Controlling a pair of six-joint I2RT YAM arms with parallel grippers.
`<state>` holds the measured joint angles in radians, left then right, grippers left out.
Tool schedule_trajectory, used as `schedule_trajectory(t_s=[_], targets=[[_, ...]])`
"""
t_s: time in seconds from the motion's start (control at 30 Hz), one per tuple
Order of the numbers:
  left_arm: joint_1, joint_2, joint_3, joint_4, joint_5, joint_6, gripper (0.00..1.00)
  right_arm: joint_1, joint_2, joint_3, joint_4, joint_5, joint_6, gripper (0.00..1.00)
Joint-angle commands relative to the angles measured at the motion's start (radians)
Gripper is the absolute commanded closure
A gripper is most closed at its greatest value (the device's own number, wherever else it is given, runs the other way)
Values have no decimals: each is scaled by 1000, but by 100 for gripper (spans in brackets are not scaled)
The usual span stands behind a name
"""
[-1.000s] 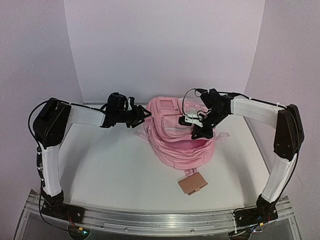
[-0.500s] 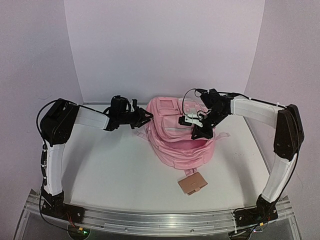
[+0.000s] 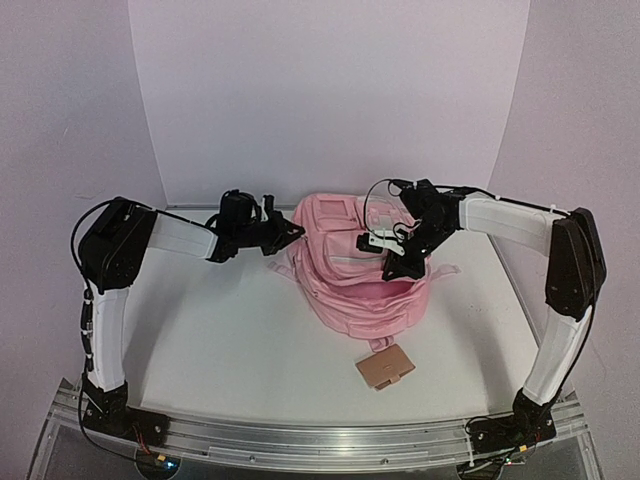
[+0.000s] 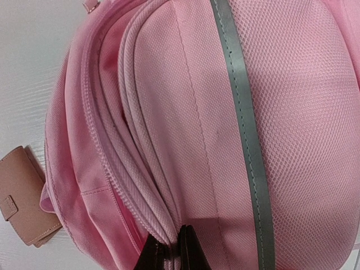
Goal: Pack the student bag
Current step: Zip the student bag at the center of the board.
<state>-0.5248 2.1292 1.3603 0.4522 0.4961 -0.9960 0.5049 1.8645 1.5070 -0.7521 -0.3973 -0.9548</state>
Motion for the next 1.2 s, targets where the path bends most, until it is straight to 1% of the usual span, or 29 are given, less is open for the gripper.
schedule_trajectory(t_s=[0.0,0.17,0.33,0.43,0.63,0.8,0.9,1.0,1.07,1.1,1.17], targets=[[-16,-138,-26,-63,-31,129,100,-13,30,8,-14,48,50,100],[-57,-226,35,-369,-131,377,100,-12,56,19,-15,52,81,100],[-91,-260,58,-572,-203,584,100,-13,92,56,-15,45,146,100],[-134,-268,64,-646,-281,678,100,-13,119,83,-15,30,204,100],[-205,-324,-27,-589,-247,748,100,-13,160,122,-13,13,281,100],[-311,-315,-28,-587,-244,801,100,-12,182,149,-13,-6,334,100],[-360,-314,-58,-544,-220,796,100,-13,180,154,-12,-25,377,100],[-374,-329,-116,-471,-201,760,100,-12,169,156,-8,-47,419,100],[-376,-336,-152,-420,-224,736,100,-12,160,162,-9,-63,446,100],[-374,-337,-159,-420,-255,720,100,-12,150,160,-9,-75,461,96],[-367,-335,-165,-433,-332,698,100,-14,120,155,-13,-88,481,79]])
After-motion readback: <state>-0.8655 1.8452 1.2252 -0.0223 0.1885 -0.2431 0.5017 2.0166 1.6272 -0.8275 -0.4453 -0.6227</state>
